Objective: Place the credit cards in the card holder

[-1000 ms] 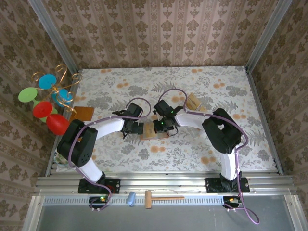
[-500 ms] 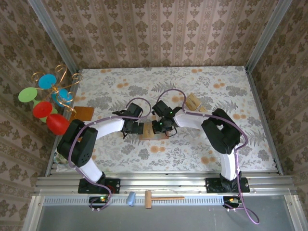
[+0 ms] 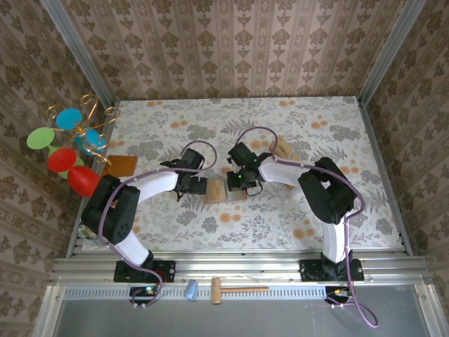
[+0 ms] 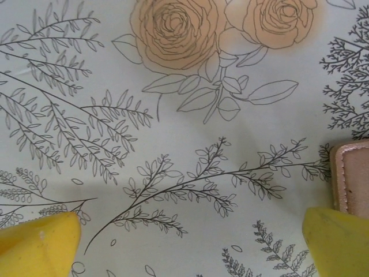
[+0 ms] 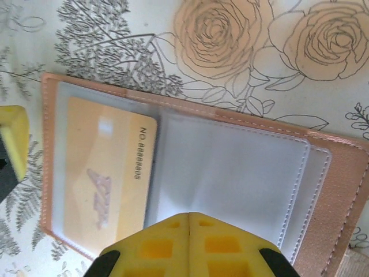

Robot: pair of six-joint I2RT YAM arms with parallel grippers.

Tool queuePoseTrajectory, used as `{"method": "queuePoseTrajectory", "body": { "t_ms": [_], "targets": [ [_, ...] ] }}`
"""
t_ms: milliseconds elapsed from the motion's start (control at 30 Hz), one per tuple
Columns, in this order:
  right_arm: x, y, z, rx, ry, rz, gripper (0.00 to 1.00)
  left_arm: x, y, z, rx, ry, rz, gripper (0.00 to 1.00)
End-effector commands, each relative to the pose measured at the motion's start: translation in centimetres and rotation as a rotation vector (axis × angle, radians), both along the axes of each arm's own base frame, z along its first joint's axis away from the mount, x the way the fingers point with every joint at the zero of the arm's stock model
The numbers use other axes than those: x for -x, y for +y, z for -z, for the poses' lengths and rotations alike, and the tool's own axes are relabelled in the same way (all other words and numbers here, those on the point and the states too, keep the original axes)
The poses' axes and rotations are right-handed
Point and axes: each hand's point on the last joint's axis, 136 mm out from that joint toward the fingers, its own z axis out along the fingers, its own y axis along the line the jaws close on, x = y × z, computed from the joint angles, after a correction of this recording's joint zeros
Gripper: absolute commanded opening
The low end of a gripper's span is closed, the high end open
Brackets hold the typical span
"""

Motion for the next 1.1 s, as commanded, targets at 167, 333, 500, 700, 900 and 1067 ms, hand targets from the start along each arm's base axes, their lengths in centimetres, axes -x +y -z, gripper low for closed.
{"method": "queuePoseTrajectory", "body": {
  "t_ms": [167, 333, 500, 700, 900, 1067],
  "targets": [
    [0.6, 1.4, -2.5, -0.038, -0.022, -0.035, 0.0, 0.3, 1.1, -0.8, -0.008, -0.013, -0.006, 1.0],
    [0.5, 2.6, -1.6, -0.044, -0.004, -0.047, 0.0, 0.5, 1.3, -0.5, -0.015, -0.003, -0.009, 1.0],
    [0.5, 3.1, -0.7, -0.036, 0.008, -0.05, 0.0, 0.7, 1.5, -0.1, -0.018, 0.005, -0.011, 1.0],
    [0.6, 2.6, 0.2, -0.006, 0.01, -0.045, 0.0, 0.8, 1.5, 0.4, -0.018, 0.015, -0.009, 1.0],
    [0.7, 2.1, 0.8, 0.012, 0.014, -0.039, 0.0, 0.8, 1.3, 0.6, -0.014, 0.021, -0.007, 1.0],
    [0.8, 1.9, 1.3, 0.022, 0.022, -0.039, 0.0, 0.7, 1.1, 0.9, -0.012, 0.027, -0.004, 1.0]
  ]
}}
